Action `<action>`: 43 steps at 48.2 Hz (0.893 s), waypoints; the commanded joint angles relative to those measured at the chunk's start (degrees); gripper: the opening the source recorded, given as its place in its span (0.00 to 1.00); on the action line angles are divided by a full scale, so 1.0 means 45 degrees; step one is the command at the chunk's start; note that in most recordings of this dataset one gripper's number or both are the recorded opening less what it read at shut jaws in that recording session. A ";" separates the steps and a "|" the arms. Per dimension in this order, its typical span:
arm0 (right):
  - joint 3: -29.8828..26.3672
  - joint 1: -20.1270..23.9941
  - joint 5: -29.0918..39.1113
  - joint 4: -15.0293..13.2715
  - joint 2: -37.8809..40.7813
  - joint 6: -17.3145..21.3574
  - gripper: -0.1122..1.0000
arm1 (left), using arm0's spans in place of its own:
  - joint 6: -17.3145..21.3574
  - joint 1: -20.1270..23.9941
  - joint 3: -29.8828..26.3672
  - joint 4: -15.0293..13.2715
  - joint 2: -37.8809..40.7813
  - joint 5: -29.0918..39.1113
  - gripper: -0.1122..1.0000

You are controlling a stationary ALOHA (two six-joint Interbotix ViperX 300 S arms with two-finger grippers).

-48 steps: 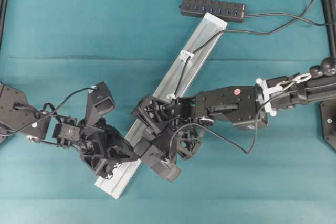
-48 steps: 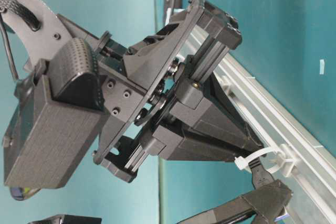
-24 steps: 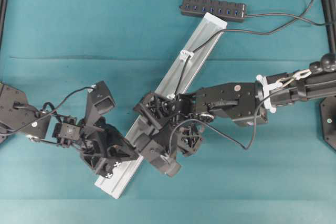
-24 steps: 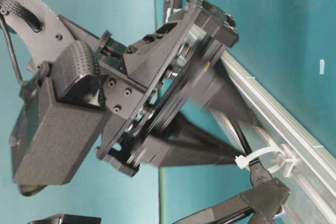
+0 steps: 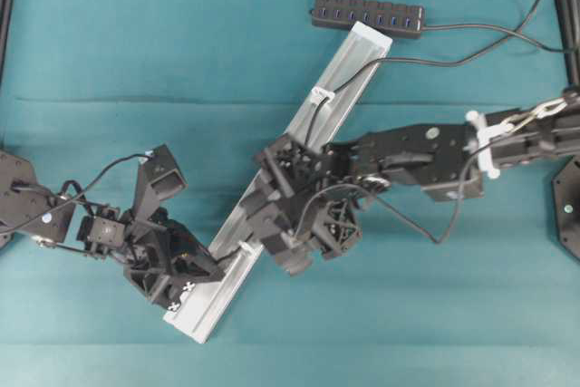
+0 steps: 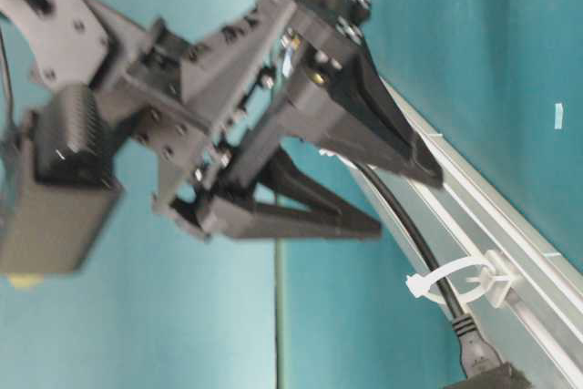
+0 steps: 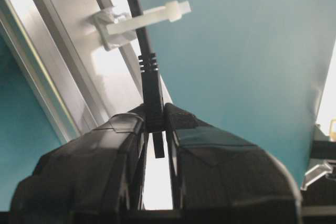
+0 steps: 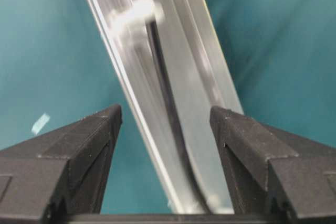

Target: Pass the USB cable through three rings with both arms.

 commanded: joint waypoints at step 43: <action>0.1621 -0.0742 -0.1504 0.0020 -0.2480 0.2246 0.81 | -0.1113 -0.0586 0.0859 0.0020 -0.3633 0.1641 0.20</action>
